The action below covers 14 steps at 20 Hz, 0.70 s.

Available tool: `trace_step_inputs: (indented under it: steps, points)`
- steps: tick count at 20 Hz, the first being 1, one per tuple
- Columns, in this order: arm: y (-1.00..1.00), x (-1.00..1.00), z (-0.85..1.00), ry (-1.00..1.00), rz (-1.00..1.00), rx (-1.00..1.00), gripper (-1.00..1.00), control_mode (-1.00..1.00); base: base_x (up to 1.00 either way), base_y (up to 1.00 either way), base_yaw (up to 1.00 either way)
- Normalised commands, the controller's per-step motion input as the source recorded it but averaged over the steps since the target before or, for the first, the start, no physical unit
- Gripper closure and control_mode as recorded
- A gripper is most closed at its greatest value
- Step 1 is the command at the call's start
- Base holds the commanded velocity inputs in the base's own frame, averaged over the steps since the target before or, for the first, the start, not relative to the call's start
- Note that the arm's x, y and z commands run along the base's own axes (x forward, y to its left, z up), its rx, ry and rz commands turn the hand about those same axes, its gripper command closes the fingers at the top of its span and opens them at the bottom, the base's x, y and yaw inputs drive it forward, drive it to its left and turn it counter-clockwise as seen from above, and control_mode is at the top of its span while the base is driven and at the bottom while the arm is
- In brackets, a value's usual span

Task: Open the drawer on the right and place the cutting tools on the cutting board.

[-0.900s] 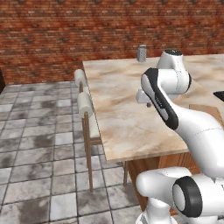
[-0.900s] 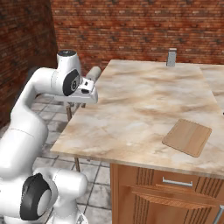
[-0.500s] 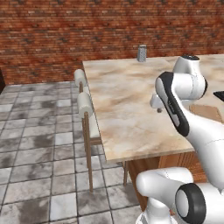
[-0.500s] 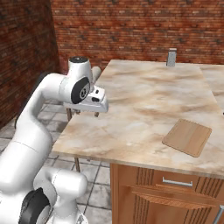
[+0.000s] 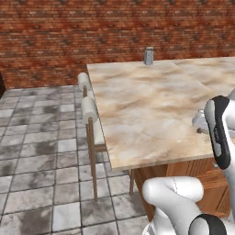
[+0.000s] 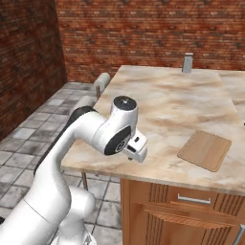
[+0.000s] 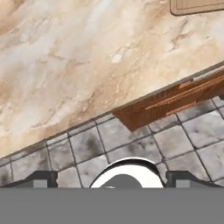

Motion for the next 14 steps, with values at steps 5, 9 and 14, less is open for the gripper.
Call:
trace_step_inputs:
  steps: [5, 9, 14]
  points:
    - [-1.00, -0.51, -0.45, -0.10, -0.32, 0.29, -1.00, -1.00, 0.00, 0.00, 0.00]
    - [-1.00, -0.28, -0.48, -0.24, -0.33, 0.44, -1.00, -1.00, 0.00, 0.00, 0.00]
    - [-1.00, -0.12, -0.35, -0.25, -0.37, 0.37, -1.00, -1.00, 0.00, 0.00, 0.00]
